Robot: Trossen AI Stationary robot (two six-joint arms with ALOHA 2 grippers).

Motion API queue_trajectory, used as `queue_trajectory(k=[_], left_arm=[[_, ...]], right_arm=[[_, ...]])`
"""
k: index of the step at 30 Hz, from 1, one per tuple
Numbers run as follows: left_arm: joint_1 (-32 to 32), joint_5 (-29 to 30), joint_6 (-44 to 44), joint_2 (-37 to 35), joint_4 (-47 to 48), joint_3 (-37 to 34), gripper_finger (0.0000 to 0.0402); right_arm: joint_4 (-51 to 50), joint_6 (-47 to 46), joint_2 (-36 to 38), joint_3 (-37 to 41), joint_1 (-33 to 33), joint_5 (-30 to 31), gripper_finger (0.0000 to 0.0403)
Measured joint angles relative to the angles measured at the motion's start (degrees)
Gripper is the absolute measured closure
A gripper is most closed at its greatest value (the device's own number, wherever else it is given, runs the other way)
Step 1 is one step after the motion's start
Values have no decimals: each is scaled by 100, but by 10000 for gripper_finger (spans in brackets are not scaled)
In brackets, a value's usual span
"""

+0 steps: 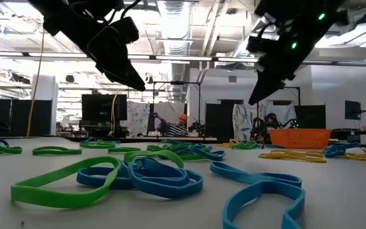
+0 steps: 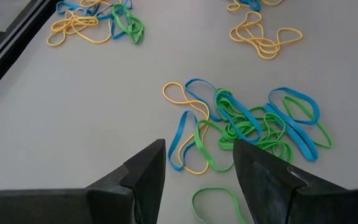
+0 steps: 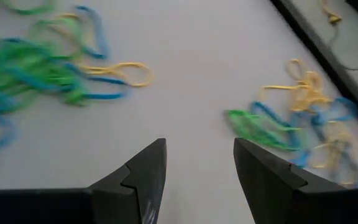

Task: Sort rubber bands into baskets
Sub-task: Put the green rubber band into the orange bin

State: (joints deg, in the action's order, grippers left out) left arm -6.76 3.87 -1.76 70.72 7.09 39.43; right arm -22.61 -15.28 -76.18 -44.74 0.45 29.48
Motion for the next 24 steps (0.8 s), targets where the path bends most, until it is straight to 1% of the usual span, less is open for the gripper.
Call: queue_trajectory(k=[4,9,11,13,19,24], left_arm=[[0,-1,0,0,0,-1,223],[0,1,0,0,0,0,223],[0,0,0,0,-2,-1,223],[0,0,0,0,2,-1,223],[0,0,0,0,4,-1,223],[0,-1,0,0,2,-1,223]], right_arm=[[380,98,0,302,680,-628,188],[1580,450,-26,775,1176,-1354,188],[2215,667,-161,885,1337,-1665,188],[2480,804,-383,936,1501,-1870,188],[2892,1198,-1202,929,1938,-1923,188],[3226,1383,-1624,929,2256,-1915,196]])
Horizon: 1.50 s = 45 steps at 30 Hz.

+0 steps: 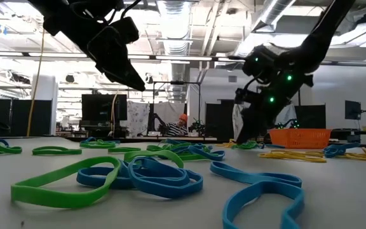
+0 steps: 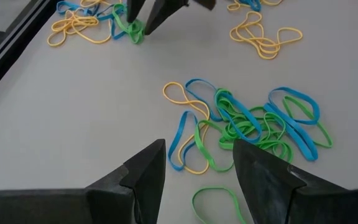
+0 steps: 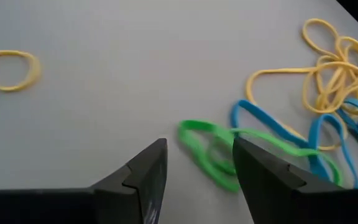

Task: Sort rubber bands into baskets
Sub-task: Put the green rubber band into the orange bin

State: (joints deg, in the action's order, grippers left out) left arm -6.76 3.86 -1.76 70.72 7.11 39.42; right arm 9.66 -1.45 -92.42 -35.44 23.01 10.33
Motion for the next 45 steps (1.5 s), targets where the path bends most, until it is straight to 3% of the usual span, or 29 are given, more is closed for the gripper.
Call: queue_trajectory(k=[12,15,20,36,45], left_arm=[[0,2,0,0,0,0,223],[0,0,0,2,-2,0,223],[0,1,0,0,-2,0,223],[0,2,0,0,-4,0,223],[0,2,0,0,-2,0,223]], right_arm=[[246,311,-256,-4,227,2,250],[181,303,-256,-7,225,-1,287],[58,253,-148,-7,223,-224,381],[-1952,-218,2236,-696,227,-634,377],[-2763,-436,2950,-890,599,-634,377]])
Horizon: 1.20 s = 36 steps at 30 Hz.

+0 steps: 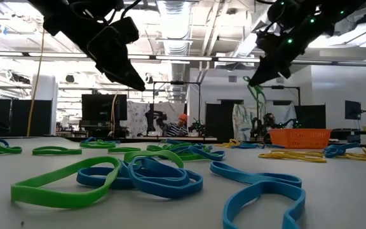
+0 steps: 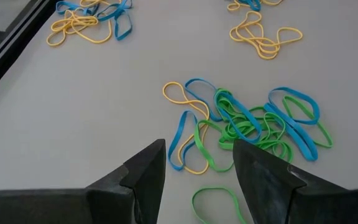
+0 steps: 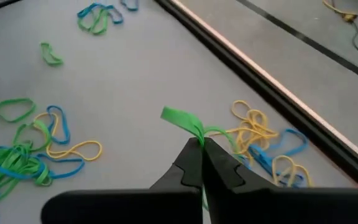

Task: Sort rubber bands into baskets
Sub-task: Put the green rubber band into the orange bin

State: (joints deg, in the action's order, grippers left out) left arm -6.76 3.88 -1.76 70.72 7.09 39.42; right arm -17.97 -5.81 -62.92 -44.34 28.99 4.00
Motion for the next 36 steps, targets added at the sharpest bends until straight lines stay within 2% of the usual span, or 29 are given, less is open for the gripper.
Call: queue_trajectory(k=[4,6,10,19,23,30,36], left_arm=[[0,0,0,0,-1,0,223],[0,-2,0,0,0,0,223],[0,-2,0,0,0,0,223],[0,-1,0,1,0,0,223],[0,0,0,0,-1,0,223],[0,0,0,0,0,0,223],[0,-1,0,1,0,0,223]], right_arm=[[-218,-125,113,0,184,-335,377],[-299,-172,114,0,244,-694,376],[-422,-191,95,0,228,-1174,359],[-499,-231,90,0,-76,-1214,288],[-544,-235,88,0,-153,-1216,271],[-795,-241,88,0,-164,-1154,293],[-876,-319,88,2,-162,-716,362]])
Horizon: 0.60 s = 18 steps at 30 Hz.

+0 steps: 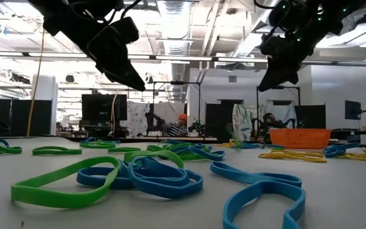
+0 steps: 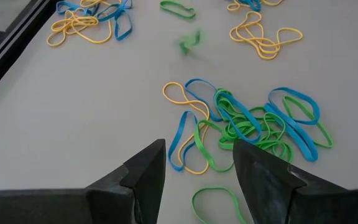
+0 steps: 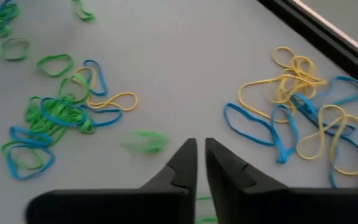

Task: Sort rubber bands into baskets
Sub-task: Put the green rubber band into the orange bin

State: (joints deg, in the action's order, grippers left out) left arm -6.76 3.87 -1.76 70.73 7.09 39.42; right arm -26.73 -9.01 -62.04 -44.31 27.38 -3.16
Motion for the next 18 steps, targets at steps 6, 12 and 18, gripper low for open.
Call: queue_trajectory(k=[6,12,18], left_arm=[[0,-1,0,-1,-1,0,223],[0,1,0,-1,0,0,223],[0,-1,0,-1,-2,0,223]], right_arm=[[-13,1,-70,3,-81,5,369],[87,-2,-801,90,-640,0,258],[1003,241,-2012,90,-1559,-301,167]])
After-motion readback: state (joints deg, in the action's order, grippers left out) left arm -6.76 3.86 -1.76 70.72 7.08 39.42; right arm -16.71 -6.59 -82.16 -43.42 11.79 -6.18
